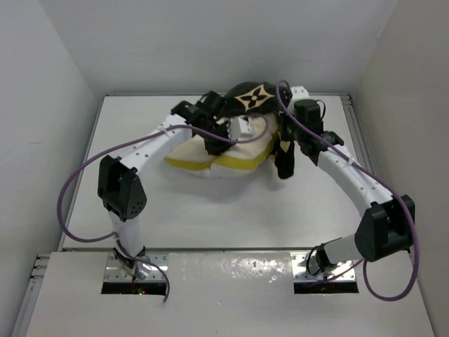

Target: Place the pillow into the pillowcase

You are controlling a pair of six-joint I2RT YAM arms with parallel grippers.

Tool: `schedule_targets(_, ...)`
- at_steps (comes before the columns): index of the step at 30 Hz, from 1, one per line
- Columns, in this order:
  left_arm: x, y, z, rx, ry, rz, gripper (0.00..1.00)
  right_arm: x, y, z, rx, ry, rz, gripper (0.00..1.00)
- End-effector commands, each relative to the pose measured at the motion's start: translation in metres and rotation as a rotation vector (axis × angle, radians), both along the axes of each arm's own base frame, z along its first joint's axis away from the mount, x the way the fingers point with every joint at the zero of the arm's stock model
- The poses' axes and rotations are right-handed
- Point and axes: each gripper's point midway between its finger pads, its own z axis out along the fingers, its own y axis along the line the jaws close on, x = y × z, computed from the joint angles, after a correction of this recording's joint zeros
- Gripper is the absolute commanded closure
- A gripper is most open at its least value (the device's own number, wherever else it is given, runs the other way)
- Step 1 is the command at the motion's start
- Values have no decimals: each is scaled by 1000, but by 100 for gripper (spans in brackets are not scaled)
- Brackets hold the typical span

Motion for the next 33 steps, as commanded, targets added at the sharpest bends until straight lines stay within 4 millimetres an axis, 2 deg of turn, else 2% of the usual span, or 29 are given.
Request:
schedule_targets(1,29,1,76,-150,-164,114,100,-22,44,75,43,-104,176,100)
schedule_targets(3,29,2,84,-179,-183,143,100,-33,61,86,101,-124,234,100)
schedule_targets(4,26,5,89,-191,-190,153,100,-43,70,84,153,-108,276,100)
schedule_targets(5,26,5,94,-208,-200,159,100,-49,69,89,172,-122,282,100)
schedule_targets(7,30,7,104,-230,-237,172,100,-55,60,73,161,-81,242,100)
schedule_targets(9,32,4,105,-230,-261,173,100,-63,58,62,166,-25,232,100)
schedule_targets(12,34,-16,99,-239,-281,158,100,-83,86,69,243,-29,346,100)
schedule_targets(13,39,-23,101,-263,-290,166,100,-99,108,74,269,-28,434,100)
schedule_targets(15,53,-33,101,-309,-253,207,100,-116,126,86,323,-37,510,100)
schedule_targets(16,62,-30,102,-328,-235,252,100,-128,137,91,365,-26,574,100)
schedule_targets(18,74,-35,105,-364,-218,264,100,-141,139,92,427,-24,589,100)
schedule_targets(20,80,-37,109,-402,-226,276,100,-142,125,76,450,11,531,100)
schedule_targets(21,76,-40,114,-433,-224,258,100,-143,117,70,462,25,497,100)
schedule_targets(22,77,-44,120,-461,-244,250,100,-133,99,61,479,40,422,100)
schedule_targets(23,76,-50,117,-474,-238,245,100,-131,85,41,532,100,353,100)
schedule_targets(24,73,-54,111,-474,-228,241,100,-133,83,31,560,133,337,100)
schedule_targets(25,66,-67,105,-473,-232,212,100,-135,78,14,575,174,313,100)
schedule_targets(26,61,-70,74,-423,-214,211,100,-135,76,6,589,196,286,100)
schedule_targets(27,59,-79,61,-416,-227,190,100,-131,68,-7,587,218,237,100)
schedule_targets(29,34,-102,14,-336,-166,96,98,-128,50,-32,552,270,122,100)
schedule_targets(30,20,-104,-3,-299,-110,72,85,-124,38,-40,533,286,69,88)
schedule_targets(31,5,-113,-10,-292,-73,18,77,-129,29,-53,506,339,20,80)
schedule_targets(32,-12,-119,-17,-306,-6,-37,67,-130,22,-58,491,351,-12,72)
schedule_targets(33,-23,-116,-22,-292,38,-58,39,-126,6,-64,470,351,-80,43)
